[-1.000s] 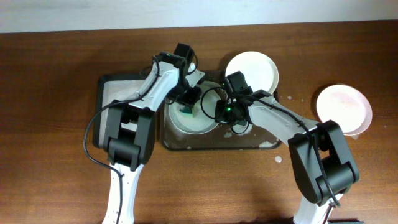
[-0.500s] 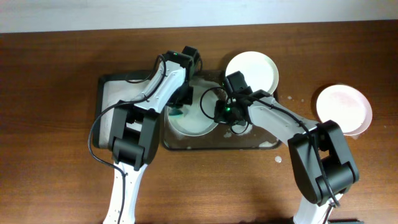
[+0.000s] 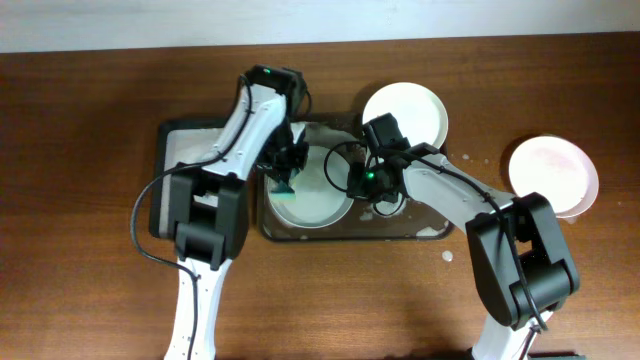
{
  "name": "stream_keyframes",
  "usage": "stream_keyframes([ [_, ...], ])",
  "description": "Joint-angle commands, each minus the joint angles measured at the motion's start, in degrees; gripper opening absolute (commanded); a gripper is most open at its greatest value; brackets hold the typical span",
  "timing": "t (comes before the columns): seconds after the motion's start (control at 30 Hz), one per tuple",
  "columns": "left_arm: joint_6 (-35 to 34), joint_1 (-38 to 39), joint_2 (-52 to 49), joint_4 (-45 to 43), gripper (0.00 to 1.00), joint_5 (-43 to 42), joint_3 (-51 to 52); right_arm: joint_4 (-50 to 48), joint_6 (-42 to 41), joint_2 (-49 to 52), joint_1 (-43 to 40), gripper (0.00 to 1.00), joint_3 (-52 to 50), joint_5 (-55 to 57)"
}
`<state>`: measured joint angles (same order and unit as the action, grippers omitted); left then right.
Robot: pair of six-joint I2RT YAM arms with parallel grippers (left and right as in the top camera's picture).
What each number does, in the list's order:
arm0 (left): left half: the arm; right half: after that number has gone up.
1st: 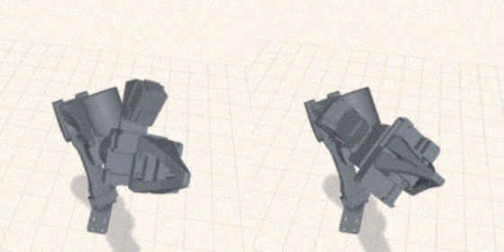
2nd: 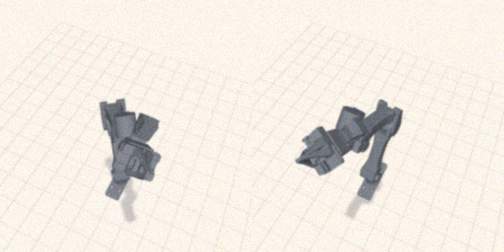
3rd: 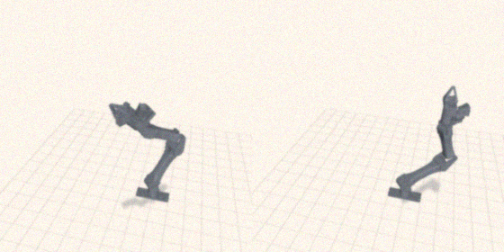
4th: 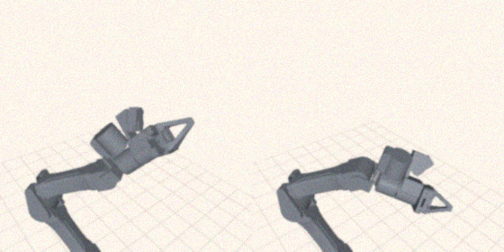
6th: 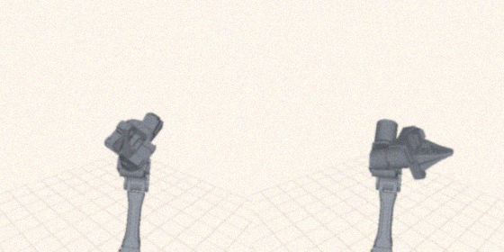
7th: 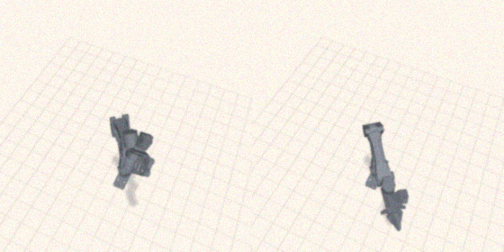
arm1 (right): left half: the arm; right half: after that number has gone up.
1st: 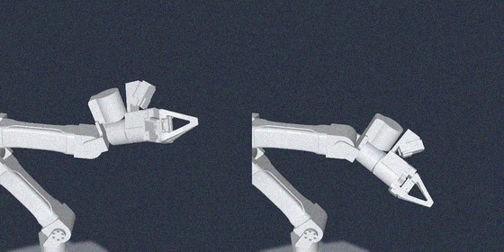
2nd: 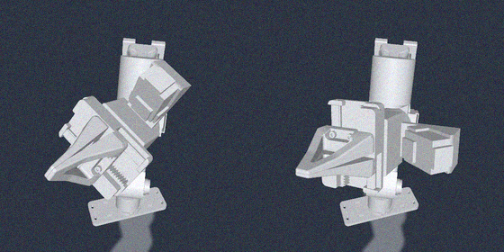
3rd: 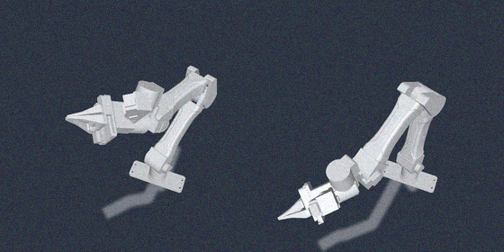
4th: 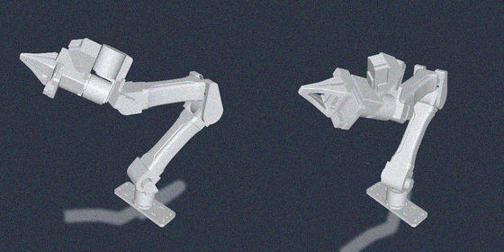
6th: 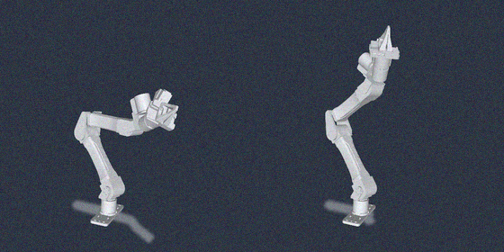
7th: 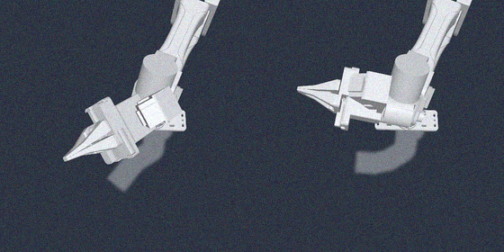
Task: Clean dirty plates on tray and stack at the side
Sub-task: 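Lift the sponge away with left gripper to the rack at left, then lift the white plate with right gripper and carry it right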
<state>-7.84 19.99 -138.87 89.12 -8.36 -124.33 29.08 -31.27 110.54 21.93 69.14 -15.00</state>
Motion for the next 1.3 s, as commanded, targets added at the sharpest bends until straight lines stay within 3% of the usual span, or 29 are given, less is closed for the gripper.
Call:
stream_keyframes([
  [0.0,2.38,-4.74,4.98,0.76,0.0,-5.49,-6.56,1.64,2.99,-3.45,-0.57,0.04,0.92,0.85],
  [0.2,2.36,-9.07,9.11,-1.68,0.0,-5.84,-9.81,7.8,5.95,-12.2,-2.56,0.04,2.47,12.28],
  [0.4,2.36,-10.14,9.11,-3.45,0.01,-5.84,-9.75,13.22,8.61,-21.7,-0.83,0.04,2.51,33.48],
  [0.6,2.36,-10.03,9.07,-4.94,0.02,-5.81,-9.73,15.37,12.44,-22.69,0.9,0.04,2.51,38.36],
  [0.93,2.36,-10.03,9.07,-5.6,0.02,-5.81,-9.68,18.1,13.11,-23.08,11.37,0.04,3.37,68.48],
  [1.07,2.36,-10.03,9.07,-5.73,0.02,-5.79,-9.68,19.91,10.1,-23.08,13.07,0.04,3.37,61.81],
  [1.23,2.36,-10.03,9.07,-5.64,0.02,-5.79,-9.68,23.06,4.39,-23.08,3.85,0.05,3.37,39.91],
  [1.27,2.36,-10.03,9.07,-5.73,0.03,-5.79,-9.68,23.43,4.76,-23.08,0.68,0.13,3.37,33.22],
])
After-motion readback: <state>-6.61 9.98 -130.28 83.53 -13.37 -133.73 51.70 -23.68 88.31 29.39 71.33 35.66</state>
